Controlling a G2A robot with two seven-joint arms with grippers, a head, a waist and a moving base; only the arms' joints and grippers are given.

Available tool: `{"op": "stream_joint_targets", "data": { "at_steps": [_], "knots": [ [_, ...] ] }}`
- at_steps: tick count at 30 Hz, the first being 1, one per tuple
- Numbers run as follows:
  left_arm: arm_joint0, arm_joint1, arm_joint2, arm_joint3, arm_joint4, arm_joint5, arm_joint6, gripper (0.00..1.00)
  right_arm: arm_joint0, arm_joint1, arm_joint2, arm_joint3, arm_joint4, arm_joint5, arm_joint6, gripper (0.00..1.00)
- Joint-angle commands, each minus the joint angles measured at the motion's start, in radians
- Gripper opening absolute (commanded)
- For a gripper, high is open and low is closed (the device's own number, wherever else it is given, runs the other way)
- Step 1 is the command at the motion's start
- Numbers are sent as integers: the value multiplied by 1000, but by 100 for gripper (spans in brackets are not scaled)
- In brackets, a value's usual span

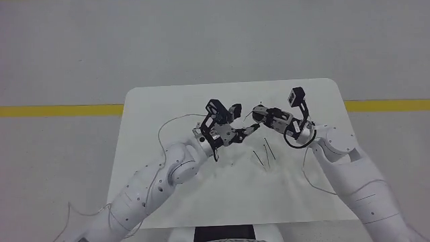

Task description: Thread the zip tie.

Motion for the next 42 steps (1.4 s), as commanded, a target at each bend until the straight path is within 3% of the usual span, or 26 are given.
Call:
{"op": "stream_joint_targets", "data": {
  "at_steps": [1, 22, 37, 40, 42],
  "knots": [
    [0, 0, -1, 0, 0, -2, -3, 39, 0, -1, 0, 0, -1, -3, 1, 0],
    [8, -5, -16, 1, 6, 3, -23, 11, -7, -7, 5, -17, -58, -13, 4, 0],
    [13, -9, -20, 1, 18, 8, -27, 8, -13, -11, 8, -22, -83, -28, 21, 0],
    [14, -10, -21, 2, 20, 8, -27, 0, -13, -11, 9, -23, -86, -29, 25, 0],
    [15, -10, -21, 2, 20, 9, -27, 0, -14, -12, 10, -23, -87, -30, 27, 0]
  ]
}}
